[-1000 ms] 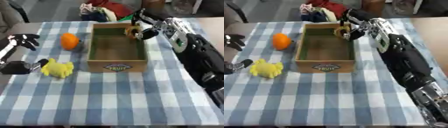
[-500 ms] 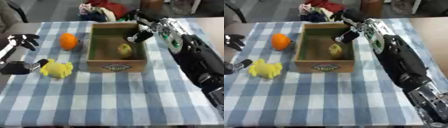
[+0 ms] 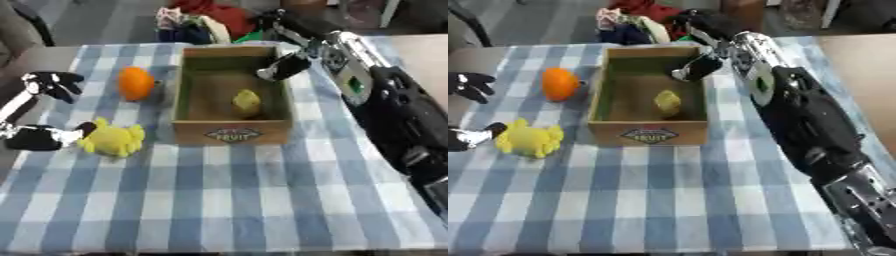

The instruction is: Pick up objects on the table and place them in the box.

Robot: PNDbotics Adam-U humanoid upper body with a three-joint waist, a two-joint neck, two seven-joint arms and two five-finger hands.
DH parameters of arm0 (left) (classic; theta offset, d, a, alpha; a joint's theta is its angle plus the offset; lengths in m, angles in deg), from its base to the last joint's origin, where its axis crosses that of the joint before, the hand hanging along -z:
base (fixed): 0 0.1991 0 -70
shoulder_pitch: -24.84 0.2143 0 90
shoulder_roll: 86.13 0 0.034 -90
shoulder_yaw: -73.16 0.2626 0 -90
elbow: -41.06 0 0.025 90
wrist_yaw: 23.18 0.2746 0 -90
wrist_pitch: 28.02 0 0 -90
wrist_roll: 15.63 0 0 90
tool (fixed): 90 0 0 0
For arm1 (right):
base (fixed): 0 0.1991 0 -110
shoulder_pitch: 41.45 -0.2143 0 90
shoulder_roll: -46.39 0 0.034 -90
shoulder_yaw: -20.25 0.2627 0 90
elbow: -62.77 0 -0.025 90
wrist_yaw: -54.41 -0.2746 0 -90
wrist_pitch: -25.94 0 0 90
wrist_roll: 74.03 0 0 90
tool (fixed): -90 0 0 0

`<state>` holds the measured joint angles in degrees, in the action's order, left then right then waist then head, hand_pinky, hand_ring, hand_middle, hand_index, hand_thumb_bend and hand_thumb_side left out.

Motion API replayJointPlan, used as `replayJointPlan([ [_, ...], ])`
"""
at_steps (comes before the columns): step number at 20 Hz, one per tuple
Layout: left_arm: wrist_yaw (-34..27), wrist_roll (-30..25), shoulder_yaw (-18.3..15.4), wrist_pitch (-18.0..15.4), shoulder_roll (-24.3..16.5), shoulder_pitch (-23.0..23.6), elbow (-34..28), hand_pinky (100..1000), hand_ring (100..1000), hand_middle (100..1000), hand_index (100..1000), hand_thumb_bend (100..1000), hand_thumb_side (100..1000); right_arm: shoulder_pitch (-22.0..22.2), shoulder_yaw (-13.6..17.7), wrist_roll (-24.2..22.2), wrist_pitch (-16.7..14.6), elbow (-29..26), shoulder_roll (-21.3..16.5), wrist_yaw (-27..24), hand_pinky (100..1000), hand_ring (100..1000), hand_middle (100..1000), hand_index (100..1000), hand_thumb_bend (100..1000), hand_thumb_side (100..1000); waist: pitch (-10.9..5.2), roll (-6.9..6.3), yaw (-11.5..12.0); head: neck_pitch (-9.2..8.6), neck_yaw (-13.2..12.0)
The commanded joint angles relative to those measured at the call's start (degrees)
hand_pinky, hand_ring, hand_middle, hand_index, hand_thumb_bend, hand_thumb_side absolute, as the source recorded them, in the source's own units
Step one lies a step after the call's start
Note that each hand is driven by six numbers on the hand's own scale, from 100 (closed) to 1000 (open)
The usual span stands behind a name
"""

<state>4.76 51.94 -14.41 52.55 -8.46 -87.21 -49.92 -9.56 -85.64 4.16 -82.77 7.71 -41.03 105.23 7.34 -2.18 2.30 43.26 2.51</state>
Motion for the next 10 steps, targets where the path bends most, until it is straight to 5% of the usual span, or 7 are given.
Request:
replayJointPlan([
  [1, 3.04, -2.67, 1.28, -1.06, -3.74, -1.66, 1.03, 766, 683, 698, 884, 515, 265, -0.93, 0.36, -0.15, 0.21, -1.48, -1.49, -0.95, 817, 797, 755, 946, 375, 382, -1.12, -0.23, -0.15, -0.37, -0.3],
  [10, 10.91, -7.71, 7.06, -5.94, -5.18, -7.05, 9.2, 810, 765, 770, 908, 543, 228, -0.65, 0.53, -0.09, 0.73, -2.73, -2.12, -2.89, 815, 794, 750, 945, 367, 383, -1.48, -0.41, -1.13, -0.25, -0.95],
])
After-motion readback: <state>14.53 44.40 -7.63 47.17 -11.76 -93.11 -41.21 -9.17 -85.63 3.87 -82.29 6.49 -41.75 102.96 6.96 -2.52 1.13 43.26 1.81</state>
